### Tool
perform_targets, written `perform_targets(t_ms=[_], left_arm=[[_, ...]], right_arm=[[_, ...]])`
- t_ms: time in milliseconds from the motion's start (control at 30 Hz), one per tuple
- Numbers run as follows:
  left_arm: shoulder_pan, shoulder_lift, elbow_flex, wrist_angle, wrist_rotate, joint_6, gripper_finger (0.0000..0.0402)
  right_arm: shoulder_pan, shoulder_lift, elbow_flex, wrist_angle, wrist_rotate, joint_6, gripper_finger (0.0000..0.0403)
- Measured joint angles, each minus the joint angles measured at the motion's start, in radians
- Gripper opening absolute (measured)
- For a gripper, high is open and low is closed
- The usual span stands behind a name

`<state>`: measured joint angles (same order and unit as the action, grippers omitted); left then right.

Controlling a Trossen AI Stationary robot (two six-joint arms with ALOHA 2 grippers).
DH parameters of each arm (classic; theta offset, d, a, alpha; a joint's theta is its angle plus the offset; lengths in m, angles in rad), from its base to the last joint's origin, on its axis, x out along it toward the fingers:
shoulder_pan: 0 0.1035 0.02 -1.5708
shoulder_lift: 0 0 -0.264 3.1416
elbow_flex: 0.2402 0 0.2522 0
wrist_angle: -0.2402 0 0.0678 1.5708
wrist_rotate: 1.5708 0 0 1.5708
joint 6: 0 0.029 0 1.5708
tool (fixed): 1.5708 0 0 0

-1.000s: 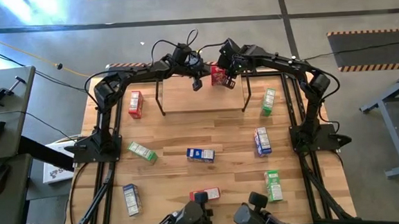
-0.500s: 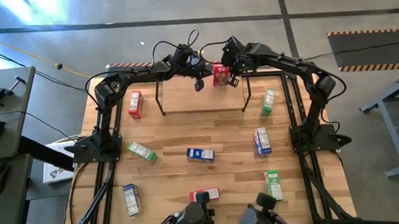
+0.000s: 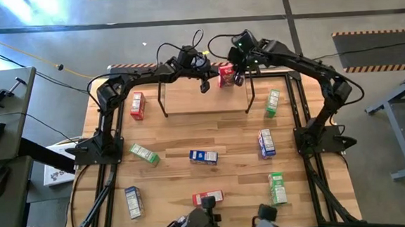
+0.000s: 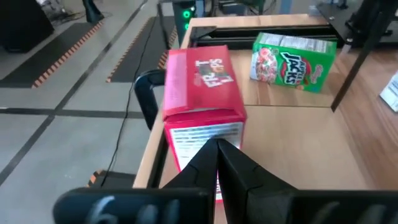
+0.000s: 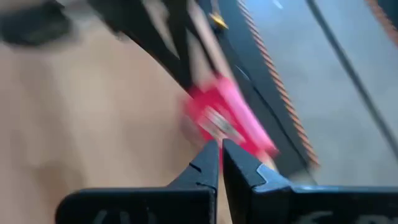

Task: Stack cereal on shelf
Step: Put the middle red cereal box on the shelf

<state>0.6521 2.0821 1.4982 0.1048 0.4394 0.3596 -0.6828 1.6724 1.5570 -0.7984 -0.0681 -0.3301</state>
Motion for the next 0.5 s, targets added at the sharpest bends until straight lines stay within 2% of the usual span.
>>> perform_targets(t_ms=[133,267,367,500], left_arm=[[0.024,-0.047,-0.004,-0.092,0.056,0.005,0.0001],[0.071,-0.143,-0.092,-0.035,0.102,-0.062,0.0001],[0.093,-0.234,-0.234,0.074,0.085,-0.126,0.0001],[0.1,-0.387,-0.406,0.258,-0.029,-0.164,0.0]], right_arm=[[0.025,0.022,0.0,0.078,-0.063,-0.008,0.0],[0.048,0.05,0.0,0.162,-0.082,-0.015,0.0],[0.057,0.085,0.0,0.186,-0.064,-0.032,0.0],[0.058,0.129,0.0,0.215,-0.015,-0.051,0.0]])
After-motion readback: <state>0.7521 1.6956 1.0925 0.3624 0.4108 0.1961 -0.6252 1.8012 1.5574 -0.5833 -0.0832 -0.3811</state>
